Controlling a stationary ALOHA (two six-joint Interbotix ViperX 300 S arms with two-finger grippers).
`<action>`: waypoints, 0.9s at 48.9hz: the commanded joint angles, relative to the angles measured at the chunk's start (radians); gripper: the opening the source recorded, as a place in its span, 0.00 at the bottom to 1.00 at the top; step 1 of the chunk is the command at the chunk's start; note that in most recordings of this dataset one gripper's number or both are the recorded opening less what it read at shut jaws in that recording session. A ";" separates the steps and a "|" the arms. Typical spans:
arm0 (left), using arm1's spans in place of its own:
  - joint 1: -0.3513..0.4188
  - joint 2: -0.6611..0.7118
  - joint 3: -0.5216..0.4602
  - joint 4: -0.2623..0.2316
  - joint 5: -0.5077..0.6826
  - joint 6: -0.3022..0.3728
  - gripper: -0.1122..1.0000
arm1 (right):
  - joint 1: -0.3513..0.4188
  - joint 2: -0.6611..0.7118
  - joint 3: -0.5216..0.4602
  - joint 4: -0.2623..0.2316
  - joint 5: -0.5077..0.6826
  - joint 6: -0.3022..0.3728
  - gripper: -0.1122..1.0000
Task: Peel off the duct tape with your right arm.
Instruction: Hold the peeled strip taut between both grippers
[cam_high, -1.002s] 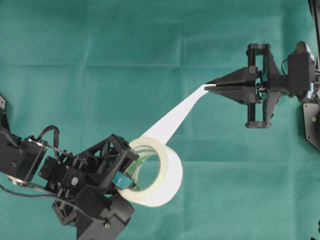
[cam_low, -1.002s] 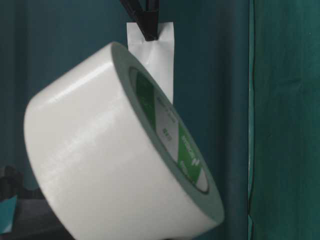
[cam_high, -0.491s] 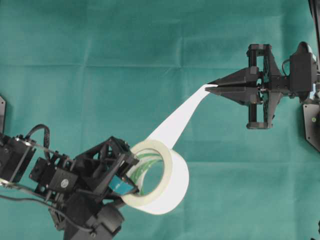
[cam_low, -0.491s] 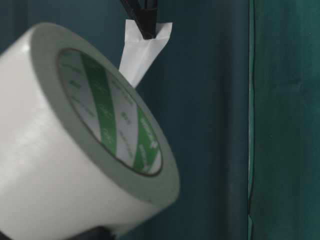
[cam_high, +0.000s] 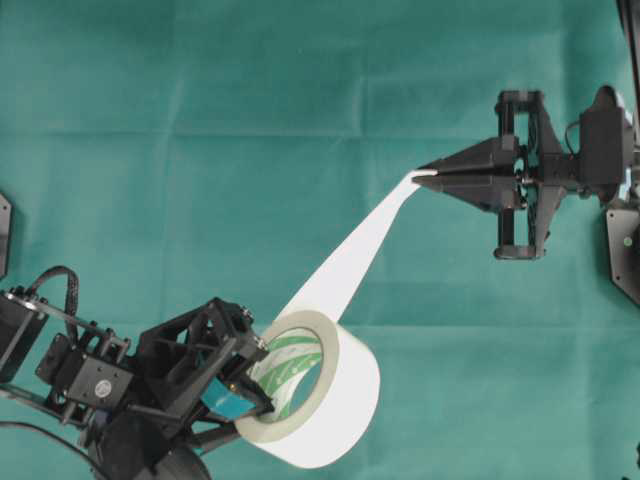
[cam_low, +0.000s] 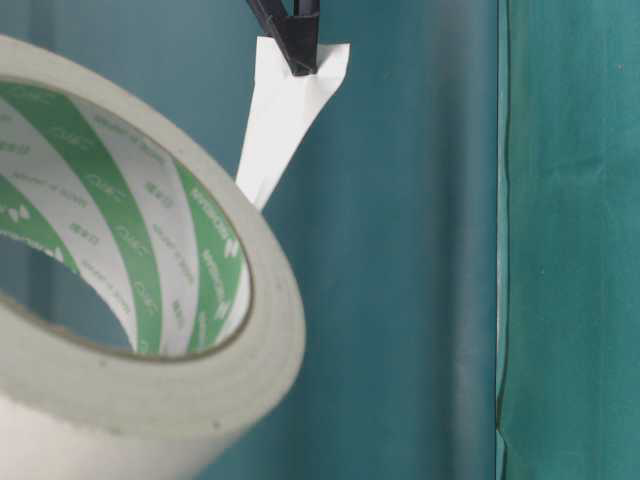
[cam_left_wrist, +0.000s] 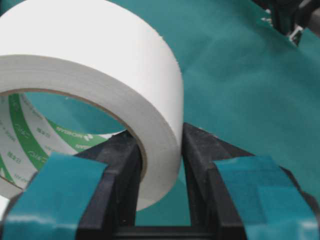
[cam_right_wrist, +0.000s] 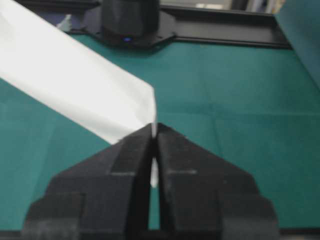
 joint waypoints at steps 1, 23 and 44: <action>-0.064 -0.044 -0.014 -0.009 -0.021 -0.003 0.29 | -0.035 -0.008 -0.005 0.008 -0.006 0.000 0.01; -0.051 -0.046 0.006 -0.011 -0.029 -0.003 0.29 | -0.034 -0.009 -0.006 0.005 -0.006 0.002 0.01; -0.034 -0.044 0.015 -0.009 -0.035 -0.003 0.29 | -0.032 -0.009 -0.008 0.005 0.034 0.005 0.02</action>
